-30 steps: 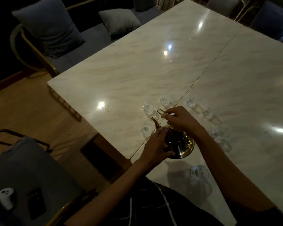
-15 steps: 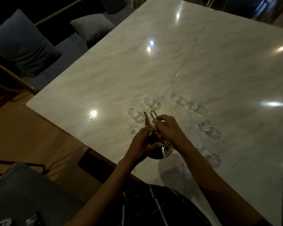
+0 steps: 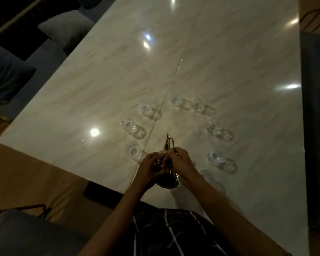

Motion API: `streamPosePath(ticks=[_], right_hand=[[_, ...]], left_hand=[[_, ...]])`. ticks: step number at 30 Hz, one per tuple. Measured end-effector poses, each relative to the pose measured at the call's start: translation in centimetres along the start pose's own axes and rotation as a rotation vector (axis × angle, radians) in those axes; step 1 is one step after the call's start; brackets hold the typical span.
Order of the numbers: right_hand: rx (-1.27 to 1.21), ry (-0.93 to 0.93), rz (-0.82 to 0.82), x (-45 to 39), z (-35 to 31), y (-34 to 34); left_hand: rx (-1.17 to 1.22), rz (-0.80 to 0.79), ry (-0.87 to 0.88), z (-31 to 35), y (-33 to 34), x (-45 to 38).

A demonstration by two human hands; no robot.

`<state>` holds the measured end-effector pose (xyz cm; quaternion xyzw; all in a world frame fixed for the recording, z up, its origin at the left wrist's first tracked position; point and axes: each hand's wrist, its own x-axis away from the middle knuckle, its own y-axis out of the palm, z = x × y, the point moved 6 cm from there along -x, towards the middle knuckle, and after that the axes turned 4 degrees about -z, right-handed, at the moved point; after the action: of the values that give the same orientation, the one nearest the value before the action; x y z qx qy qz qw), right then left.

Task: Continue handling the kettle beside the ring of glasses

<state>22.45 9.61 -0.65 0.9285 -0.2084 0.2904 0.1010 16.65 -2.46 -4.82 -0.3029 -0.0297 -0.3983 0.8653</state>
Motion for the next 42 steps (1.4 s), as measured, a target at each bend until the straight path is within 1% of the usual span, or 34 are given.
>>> streamPosePath(ticks=[3,6,8,16,23,31,37,42], right_hand=[[-0.003,-0.005,0.075,-0.8,0.4,-0.2],[0.005,-0.003,0.147,-1.7,0.5,-0.4],[0.026,0.004,0.189,-2.5,0.6,-0.7],[0.079,0.045,0.344,-8.7,0.8,-2.0],[0.188,0.021,0.466,-12.2,-2.9,-2.7],[0.194,0.059,0.530,-14.9,-3.7,-3.8],[0.197,0.047,0.503,-18.0,-0.2,-4.7],[0.251,0.030,0.516,-16.7,-2.7,-4.4]], left_hand=[[-0.025,-0.064,-0.004,-0.8,0.2,-1.4],[-0.023,-0.085,0.053,-0.7,-0.1,-2.9],[-0.065,-0.113,0.087,-0.4,-0.4,-4.0],[-0.152,-0.229,0.169,0.3,-1.4,-10.1],[-0.184,-0.287,0.140,-0.5,-1.3,-15.9],[-0.248,-0.360,0.150,-1.3,-0.2,-19.7],[-0.237,-0.374,0.155,-2.5,0.6,-20.2],[-0.242,-0.362,0.145,-3.0,0.8,-20.0]])
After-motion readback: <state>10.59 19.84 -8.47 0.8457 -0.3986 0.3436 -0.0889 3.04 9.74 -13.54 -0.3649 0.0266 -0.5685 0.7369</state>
